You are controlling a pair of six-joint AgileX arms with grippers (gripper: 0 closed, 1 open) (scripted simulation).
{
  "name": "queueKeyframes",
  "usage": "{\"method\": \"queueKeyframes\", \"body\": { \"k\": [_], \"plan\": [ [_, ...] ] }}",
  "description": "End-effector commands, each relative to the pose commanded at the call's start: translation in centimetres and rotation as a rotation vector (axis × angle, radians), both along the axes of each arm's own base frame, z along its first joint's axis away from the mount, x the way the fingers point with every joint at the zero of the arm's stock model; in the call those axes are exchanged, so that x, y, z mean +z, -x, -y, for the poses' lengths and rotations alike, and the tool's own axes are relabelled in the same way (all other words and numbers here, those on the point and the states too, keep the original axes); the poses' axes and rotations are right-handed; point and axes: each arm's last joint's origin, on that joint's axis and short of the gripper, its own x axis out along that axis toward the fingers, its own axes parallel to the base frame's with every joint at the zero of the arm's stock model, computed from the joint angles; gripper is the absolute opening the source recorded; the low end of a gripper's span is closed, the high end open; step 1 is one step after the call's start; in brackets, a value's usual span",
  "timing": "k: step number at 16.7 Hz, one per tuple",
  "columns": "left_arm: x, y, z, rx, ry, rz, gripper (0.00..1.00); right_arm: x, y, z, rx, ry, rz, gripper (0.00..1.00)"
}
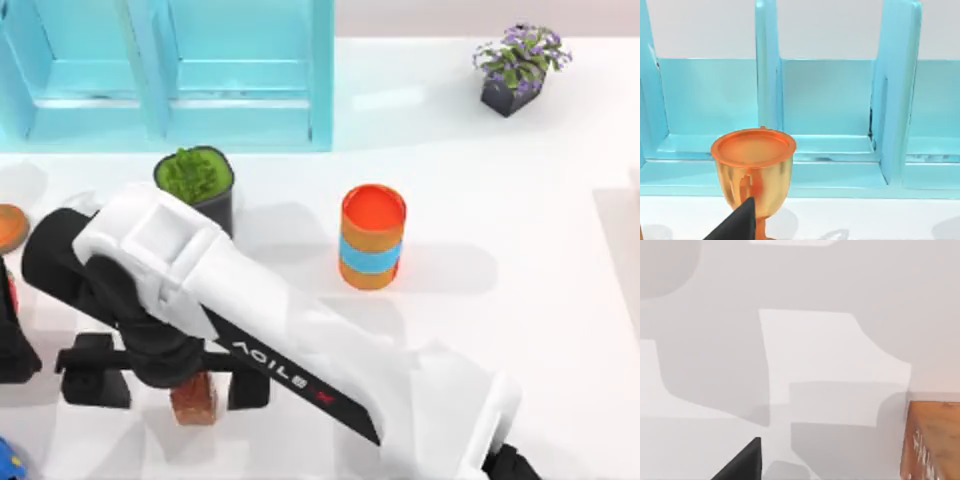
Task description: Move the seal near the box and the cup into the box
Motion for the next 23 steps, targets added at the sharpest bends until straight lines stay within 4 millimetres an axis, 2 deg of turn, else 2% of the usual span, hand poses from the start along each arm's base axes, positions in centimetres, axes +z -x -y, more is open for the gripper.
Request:
{"method": "queueKeyframes", "body": {
  "k": [11, 19, 20, 23],
  "plan": [
    [0.0, 0.0, 0.0, 0.0, 0.0, 0.0, 1.0, 0.0, 0.0, 0.0, 0.0, 0.0, 0.0, 0.02],
    [0.0, 0.0, 0.0, 0.0, 0.0, 0.0, 1.0, 0.0, 0.0, 0.0, 0.0, 0.0, 0.0, 0.0],
    [0.0, 0.0, 0.0, 0.0, 0.0, 0.0, 1.0, 0.2, 0.2, -0.7, 0.009, -0.054, 0.02, 0.0],
    [0.0, 0.0, 0.0, 0.0, 0.0, 0.0, 1.0, 1.1, 0.2, -0.9, 0.016, -0.074, 0.031, 0.0]
  ]
}}
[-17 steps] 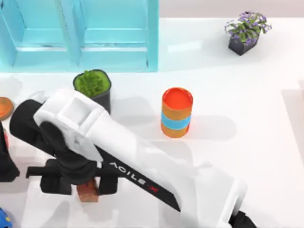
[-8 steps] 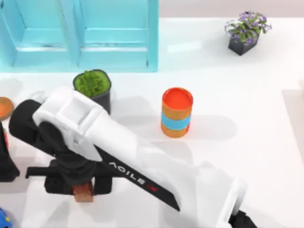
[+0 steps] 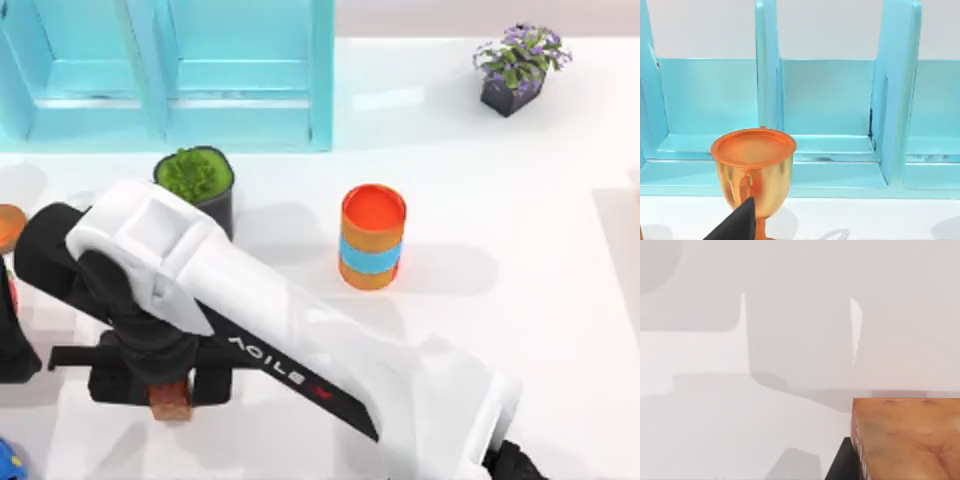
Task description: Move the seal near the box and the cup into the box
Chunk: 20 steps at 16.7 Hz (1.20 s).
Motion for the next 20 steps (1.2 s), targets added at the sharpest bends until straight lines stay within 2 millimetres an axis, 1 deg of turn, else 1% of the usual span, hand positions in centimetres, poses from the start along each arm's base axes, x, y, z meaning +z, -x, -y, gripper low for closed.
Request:
{"method": "queueKeyframes", "body": {
  "k": [6, 8, 10, 12, 14, 17, 18, 20],
  "plan": [
    [0.0, 0.0, 0.0, 0.0, 0.0, 0.0, 1.0, 5.8, -1.0, -0.4, 0.01, -0.109, 0.061, 0.0],
    [0.0, 0.0, 0.0, 0.0, 0.0, 0.0, 1.0, 7.0, -1.5, -0.1, 0.004, -0.11, 0.06, 0.0],
    [0.0, 0.0, 0.0, 0.0, 0.0, 0.0, 1.0, 7.7, -2.1, 0.4, -0.004, -0.097, 0.054, 0.0],
    [0.0, 0.0, 0.0, 0.0, 0.0, 0.0, 1.0, 7.7, -2.5, 1.2, -0.01, -0.063, 0.036, 0.0],
    [0.0, 0.0, 0.0, 0.0, 0.0, 0.0, 1.0, 6.6, -2.6, 1.9, -0.011, 0.003, -0.001, 0.0],
    [0.0, 0.0, 0.0, 0.0, 0.0, 0.0, 1.0, 4.8, -2.1, 3.3, -0.008, 0.109, -0.062, 0.0],
    [0.0, 0.0, 0.0, 0.0, 0.0, 0.0, 1.0, 4.6, -1.8, 4.0, -0.006, 0.13, -0.074, 0.0],
    [0.0, 0.0, 0.0, 0.0, 0.0, 0.0, 1.0, 5.1, -1.4, 5.4, -0.005, 0.138, -0.08, 0.0]
  ]
}}
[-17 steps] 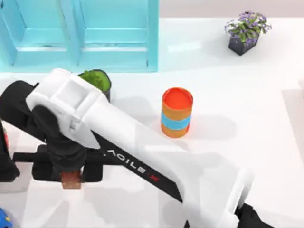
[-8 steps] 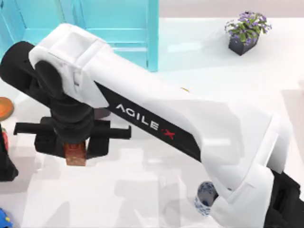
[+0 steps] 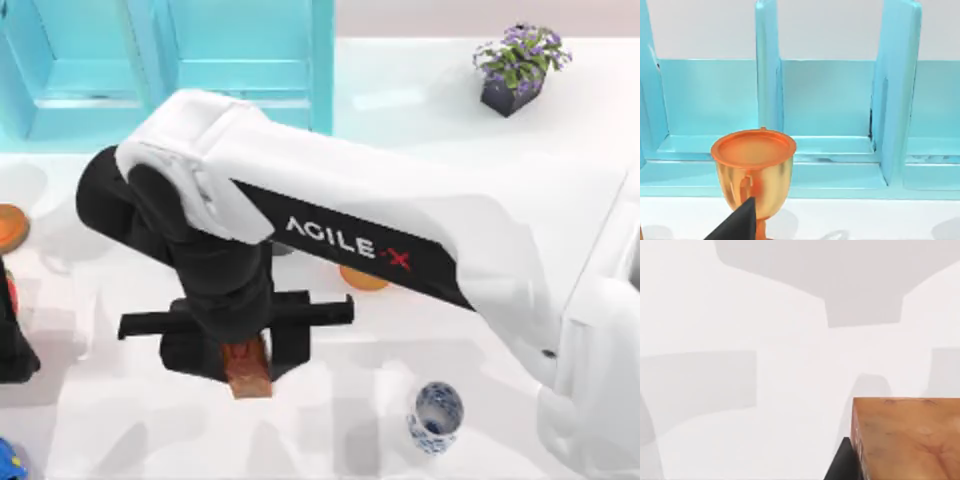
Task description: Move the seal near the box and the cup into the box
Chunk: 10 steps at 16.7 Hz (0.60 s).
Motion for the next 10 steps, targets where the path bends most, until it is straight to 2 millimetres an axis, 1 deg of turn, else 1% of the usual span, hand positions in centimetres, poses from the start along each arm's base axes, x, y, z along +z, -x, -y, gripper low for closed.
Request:
{"method": "queueKeyframes", "body": {
  "k": [4, 6, 8, 10],
  "plan": [
    [0.0, 0.0, 0.0, 0.0, 0.0, 0.0, 1.0, 2.1, 0.8, 2.9, -0.001, -0.05, 0.028, 0.0],
    [0.0, 0.0, 0.0, 0.0, 0.0, 0.0, 1.0, 3.1, 1.2, 4.0, -0.002, -0.082, 0.047, 0.0],
    [0.0, 0.0, 0.0, 0.0, 0.0, 0.0, 1.0, 3.9, 1.5, 4.7, -0.002, -0.11, 0.063, 0.0],
    [0.0, 0.0, 0.0, 0.0, 0.0, 0.0, 1.0, 4.1, 1.5, 4.8, -0.002, -0.118, 0.069, 0.0]
  ]
}}
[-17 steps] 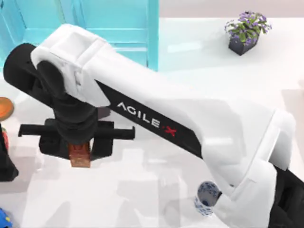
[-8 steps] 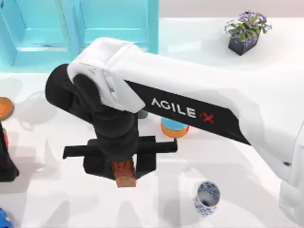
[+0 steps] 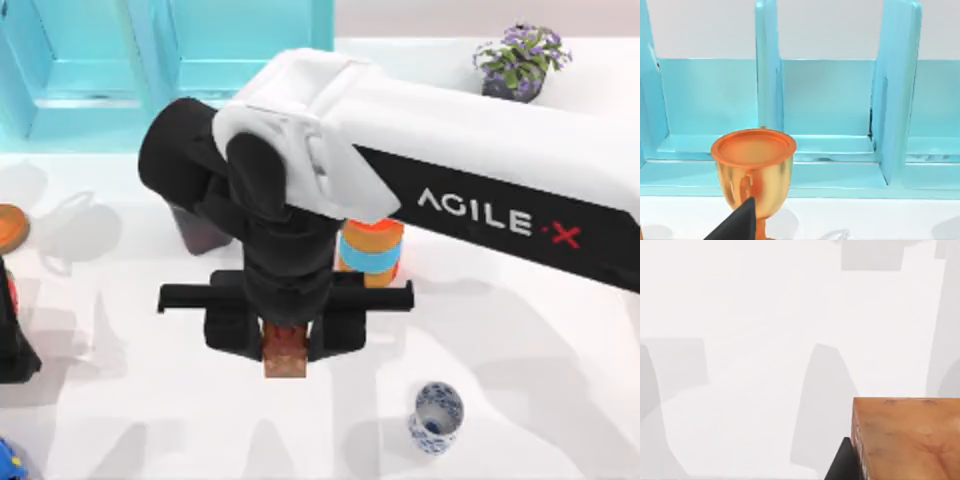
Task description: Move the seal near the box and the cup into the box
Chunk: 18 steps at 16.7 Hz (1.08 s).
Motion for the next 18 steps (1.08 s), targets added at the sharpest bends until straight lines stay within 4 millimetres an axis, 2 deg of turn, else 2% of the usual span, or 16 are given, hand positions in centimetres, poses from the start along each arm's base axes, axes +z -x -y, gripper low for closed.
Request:
{"method": "queueKeyframes", "body": {
  "k": [5, 7, 9, 11, 14, 16, 18],
  "plan": [
    [0.0, 0.0, 0.0, 0.0, 0.0, 0.0, 1.0, -0.1, 0.1, -0.1, 0.004, 0.004, -0.002, 0.0],
    [0.0, 0.0, 0.0, 0.0, 0.0, 0.0, 1.0, 0.1, -0.9, 0.9, 0.004, 0.004, -0.001, 0.0],
    [0.0, 0.0, 0.0, 0.0, 0.0, 0.0, 1.0, 0.4, -3.1, 3.1, 0.003, 0.006, 0.001, 0.0],
    [0.0, 0.0, 0.0, 0.0, 0.0, 0.0, 1.0, 0.7, -6.0, 6.6, 0.002, 0.013, 0.0, 0.0],
    [0.0, 0.0, 0.0, 0.0, 0.0, 0.0, 1.0, 1.0, -10.3, 13.9, 0.002, 0.028, -0.009, 0.0],
    [0.0, 0.0, 0.0, 0.0, 0.0, 0.0, 1.0, 1.2, -12.2, 19.2, 0.004, 0.035, -0.015, 0.0],
    [0.0, 0.0, 0.0, 0.0, 0.0, 0.0, 1.0, 1.6, -13.2, 24.0, 0.004, 0.037, -0.018, 0.0]
  ]
}}
